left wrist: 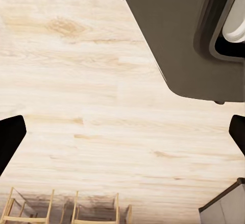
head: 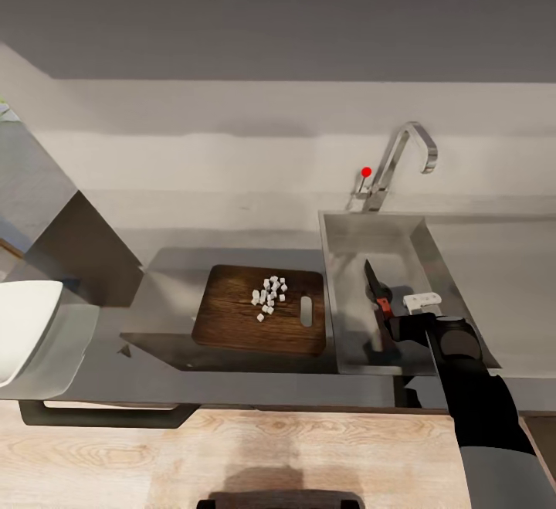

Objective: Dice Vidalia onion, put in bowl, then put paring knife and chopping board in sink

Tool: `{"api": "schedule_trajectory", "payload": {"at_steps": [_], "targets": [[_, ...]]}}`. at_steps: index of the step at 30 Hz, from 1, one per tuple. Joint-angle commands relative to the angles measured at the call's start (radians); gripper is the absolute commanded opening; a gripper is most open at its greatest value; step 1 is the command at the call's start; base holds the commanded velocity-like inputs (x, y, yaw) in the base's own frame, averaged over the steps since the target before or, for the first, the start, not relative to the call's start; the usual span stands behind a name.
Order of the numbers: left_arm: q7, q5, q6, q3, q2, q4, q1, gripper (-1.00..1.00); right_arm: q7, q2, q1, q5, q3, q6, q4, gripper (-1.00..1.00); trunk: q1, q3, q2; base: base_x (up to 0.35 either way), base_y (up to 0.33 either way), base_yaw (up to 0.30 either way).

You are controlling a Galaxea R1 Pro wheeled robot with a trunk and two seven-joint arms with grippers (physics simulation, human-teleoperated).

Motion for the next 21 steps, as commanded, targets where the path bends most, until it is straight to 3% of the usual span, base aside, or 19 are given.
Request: {"api": "schedule_trajectory", "payload": {"at_steps": [1,14,15,21], "targets": [[0.001,0.005,0.000,0.000,0.000,0.000,0.000,1.00,0.010,0.000,-0.001,0.010,0.000,0.003,-0.001,-1.00,0.000,-0.001,-0.002,0.000,0.000,0.000],[0.001,0.006,0.000,0.000,-0.002,0.000,0.000,1.00,0.010,0.000,-0.001,0.010,0.000,0.002,0.000,-1.00,0.000,-0.005,-0.002,0.000,0.000,0.000],[0.001,0.005,0.000,0.000,-0.002,0.000,0.000,1.00,0.010,0.000,-0.001,0.010,0.000,0.002,0.000,1.00,0.000,-0.005,-0.002,0.000,0.000,0.000],[0.001,0.005,0.000,0.000,-0.002,0.000,0.000,1.00,0.010,-0.001,-0.001,0.010,0.000,0.002,-0.001,1.00,0.000,-0.005,-0.002,0.000,0.000,0.000]]}}
